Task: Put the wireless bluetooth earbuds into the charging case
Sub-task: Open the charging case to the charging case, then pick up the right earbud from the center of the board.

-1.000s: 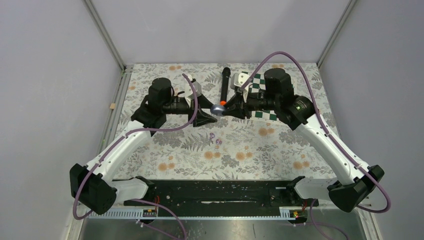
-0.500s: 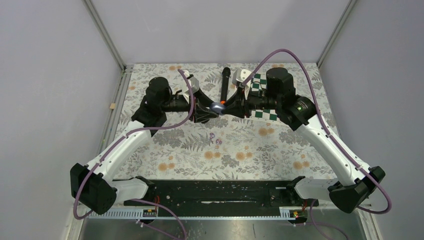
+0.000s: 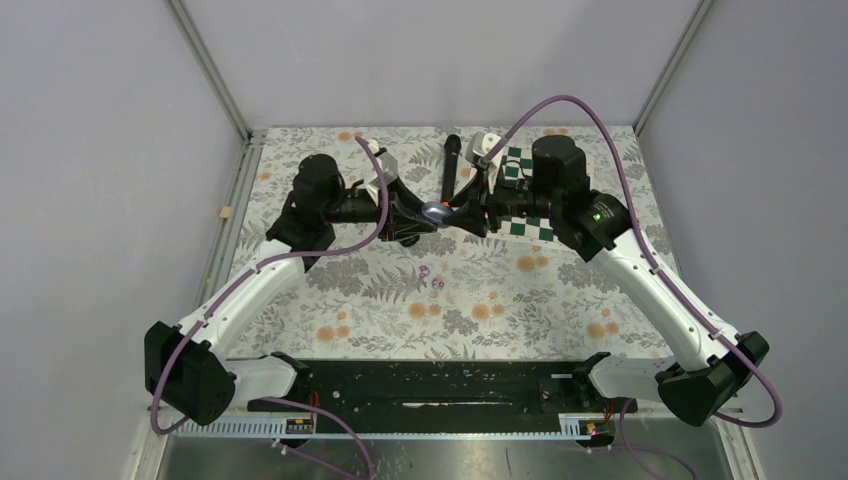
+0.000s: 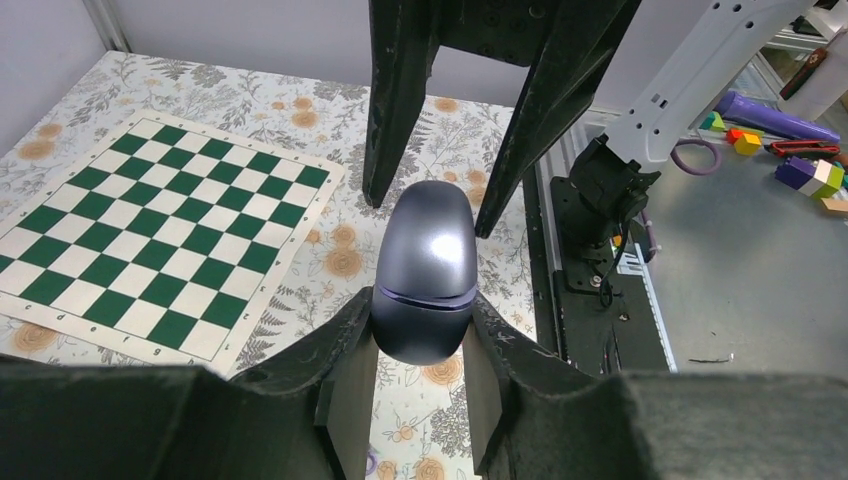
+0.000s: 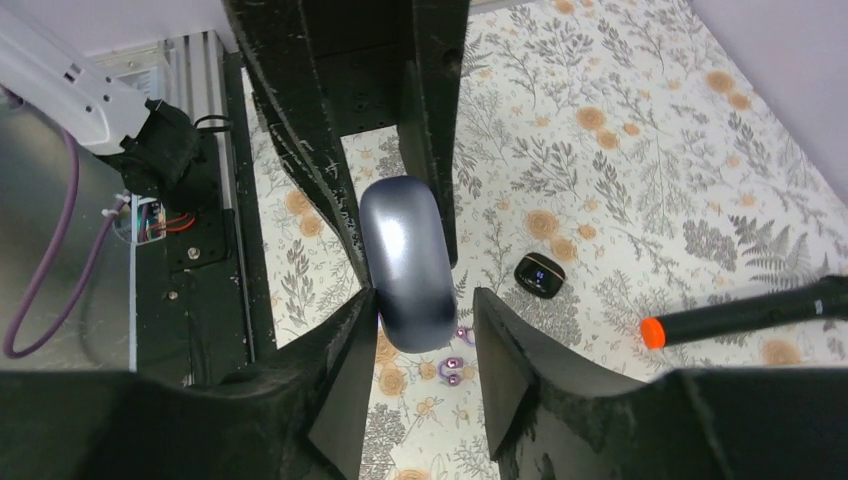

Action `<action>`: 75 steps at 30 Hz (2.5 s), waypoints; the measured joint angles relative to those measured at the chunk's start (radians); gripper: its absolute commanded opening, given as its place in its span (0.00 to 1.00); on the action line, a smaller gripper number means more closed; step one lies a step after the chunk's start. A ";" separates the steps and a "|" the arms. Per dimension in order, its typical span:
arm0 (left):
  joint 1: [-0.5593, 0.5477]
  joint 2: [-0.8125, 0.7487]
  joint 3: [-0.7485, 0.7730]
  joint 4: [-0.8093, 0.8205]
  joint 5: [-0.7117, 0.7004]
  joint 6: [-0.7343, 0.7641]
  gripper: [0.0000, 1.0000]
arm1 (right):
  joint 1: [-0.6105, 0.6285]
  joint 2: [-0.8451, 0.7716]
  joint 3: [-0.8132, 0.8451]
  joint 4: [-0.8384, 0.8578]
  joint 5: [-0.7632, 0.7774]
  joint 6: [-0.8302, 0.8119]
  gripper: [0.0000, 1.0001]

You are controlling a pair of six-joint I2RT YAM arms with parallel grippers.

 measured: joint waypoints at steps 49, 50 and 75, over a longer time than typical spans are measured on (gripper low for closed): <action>0.467 -0.262 -0.333 0.267 -0.328 -0.476 0.00 | 0.201 0.534 -0.060 -0.121 0.352 -0.064 0.07; 0.478 -0.264 -0.339 0.269 -0.330 -0.482 0.00 | 0.211 0.555 -0.060 -0.121 0.357 -0.064 0.08; 0.561 -0.305 -0.380 0.285 -0.332 -0.524 0.00 | 0.234 0.672 -0.060 -0.120 0.443 -0.044 0.14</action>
